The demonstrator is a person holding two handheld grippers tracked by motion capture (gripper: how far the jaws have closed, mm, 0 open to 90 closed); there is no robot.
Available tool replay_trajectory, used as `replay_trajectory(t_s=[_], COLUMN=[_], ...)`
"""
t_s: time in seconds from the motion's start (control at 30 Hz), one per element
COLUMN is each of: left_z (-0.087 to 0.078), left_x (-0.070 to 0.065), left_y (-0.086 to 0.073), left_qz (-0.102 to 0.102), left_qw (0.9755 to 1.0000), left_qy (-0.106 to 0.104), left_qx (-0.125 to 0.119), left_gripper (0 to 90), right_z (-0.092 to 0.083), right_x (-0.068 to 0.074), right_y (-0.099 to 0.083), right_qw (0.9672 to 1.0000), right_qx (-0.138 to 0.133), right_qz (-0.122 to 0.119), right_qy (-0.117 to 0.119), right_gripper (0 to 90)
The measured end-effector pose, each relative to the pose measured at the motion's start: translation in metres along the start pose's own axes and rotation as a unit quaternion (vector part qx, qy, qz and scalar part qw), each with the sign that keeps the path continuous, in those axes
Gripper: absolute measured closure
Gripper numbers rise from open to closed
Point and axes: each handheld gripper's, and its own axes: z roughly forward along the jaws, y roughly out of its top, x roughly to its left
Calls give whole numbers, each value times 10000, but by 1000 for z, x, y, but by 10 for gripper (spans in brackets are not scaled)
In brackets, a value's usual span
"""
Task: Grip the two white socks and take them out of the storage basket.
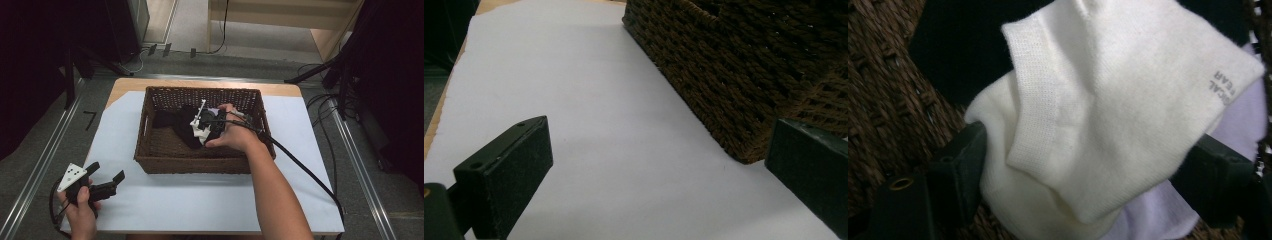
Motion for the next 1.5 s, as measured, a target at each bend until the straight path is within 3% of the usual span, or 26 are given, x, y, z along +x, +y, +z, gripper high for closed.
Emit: replay_trajectory(t_s=[0.03, 0.07, 0.1, 0.13, 0.23, 0.33, 0.5, 0.73, 1.03, 1.5], left_z=[0, 0, 0, 0, 0, 0, 0, 0, 0, 0], left_x=[0, 0, 0, 0, 0, 0, 0, 0, 0, 0], left_y=[0, 0, 0, 0, 0, 0, 0, 0, 0, 0], left_qz=[0, 0, 0, 1, 5, 2, 4, 10, 15, 17], left_qw=[10000, 10000, 10000, 10000, 10000, 10000, 10000, 10000, 10000, 10000], left_qy=[0, -9, -9, -9, -14, -17, -13, -19, -22, -17], left_qx=[0, 6, 6, 5, 6, 5, 3, 7, 4, 9], left_gripper=[1, 1, 1, 1, 1, 1, 1, 1, 0, 1], right_z=[0, 2, 2, 0, -7, -15, -23, -33, -48, -62], right_x=[0, 0, 0, -2, -9, -11, -10, -9, -6, -10], right_y=[0, 1, 1, 1, 0, -2, -3, -5, -13, -42], right_qw=[10000, 10000, 10000, 9999, 9993, 9991, 9984, 9984, 9979, 9978], right_qx=[0, 56, 56, 4, -96, -187, -261, -306, -50, 23], right_qz=[0, -11, -11, 30, 163, 164, 96, -37, -297, -274], right_qy=[0, -7, -7, 148, 312, 341, 490, 482, 581, 603], right_gripper=[202, 323, 323, 471, 652, 731, 743, 745, 746, 746])
